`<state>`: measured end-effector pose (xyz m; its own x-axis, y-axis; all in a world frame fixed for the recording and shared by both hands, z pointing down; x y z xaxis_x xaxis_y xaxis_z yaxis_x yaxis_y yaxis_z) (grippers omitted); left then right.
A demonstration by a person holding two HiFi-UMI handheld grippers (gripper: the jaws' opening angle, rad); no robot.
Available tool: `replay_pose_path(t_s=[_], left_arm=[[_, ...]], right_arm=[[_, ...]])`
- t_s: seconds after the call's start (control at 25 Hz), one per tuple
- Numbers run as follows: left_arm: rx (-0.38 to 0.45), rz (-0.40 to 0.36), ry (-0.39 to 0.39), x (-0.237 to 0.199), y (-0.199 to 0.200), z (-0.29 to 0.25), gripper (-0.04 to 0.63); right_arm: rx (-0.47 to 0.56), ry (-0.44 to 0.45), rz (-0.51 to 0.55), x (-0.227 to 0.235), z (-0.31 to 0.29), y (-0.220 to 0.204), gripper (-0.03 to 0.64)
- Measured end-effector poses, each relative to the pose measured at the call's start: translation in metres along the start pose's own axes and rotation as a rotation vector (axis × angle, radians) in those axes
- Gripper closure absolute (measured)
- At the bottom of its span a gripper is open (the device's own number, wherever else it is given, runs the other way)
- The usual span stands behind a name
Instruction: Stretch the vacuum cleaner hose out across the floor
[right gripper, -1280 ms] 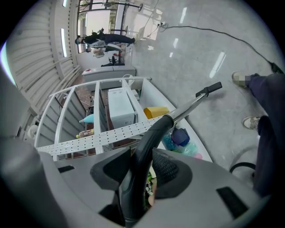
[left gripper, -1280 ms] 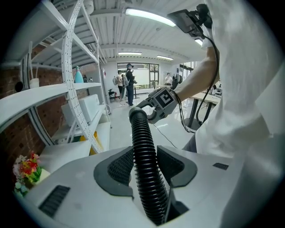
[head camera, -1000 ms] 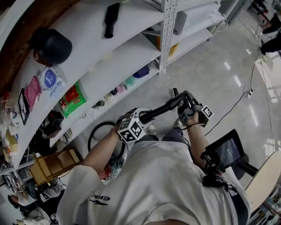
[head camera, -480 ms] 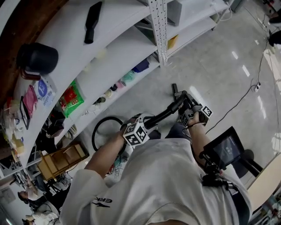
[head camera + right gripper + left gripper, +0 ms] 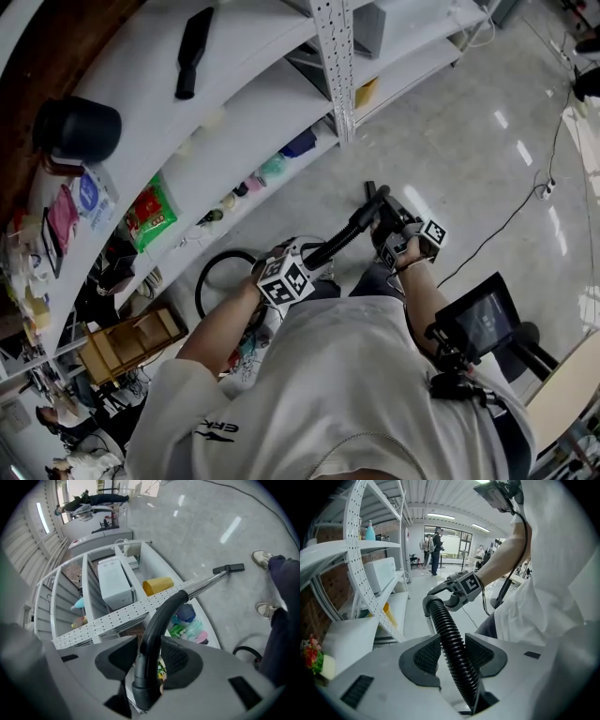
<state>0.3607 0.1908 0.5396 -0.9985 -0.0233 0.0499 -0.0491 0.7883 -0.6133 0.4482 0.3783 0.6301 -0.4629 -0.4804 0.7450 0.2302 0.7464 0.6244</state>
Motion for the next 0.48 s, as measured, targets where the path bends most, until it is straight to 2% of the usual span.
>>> replay_pose_path(t_s=[0.36,0.48], left_arm=[[-0.004,-0.016,0.001,-0.005,0.011,-0.004,0.431],[-0.005,-0.022,-0.008,-0.006,0.016,-0.008,0.431]], right_arm=[[-0.076,-0.061,0.034,-0.01,-0.015,0.001,0.457],[-0.103,-0.075,0.055,-0.013,-0.021,0.002,0.434]])
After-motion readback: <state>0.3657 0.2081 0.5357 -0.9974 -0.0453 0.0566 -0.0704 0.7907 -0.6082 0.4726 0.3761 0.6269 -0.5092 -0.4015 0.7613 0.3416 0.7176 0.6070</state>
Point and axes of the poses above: the fingertips, and each gripper's own axes: z backward along the fingers, x to its right, y out of its top, the point moved 3 cm from there along z, backward along the fingers, and after that the axes turned 12 degrees about -z, right-handed, at the moved point
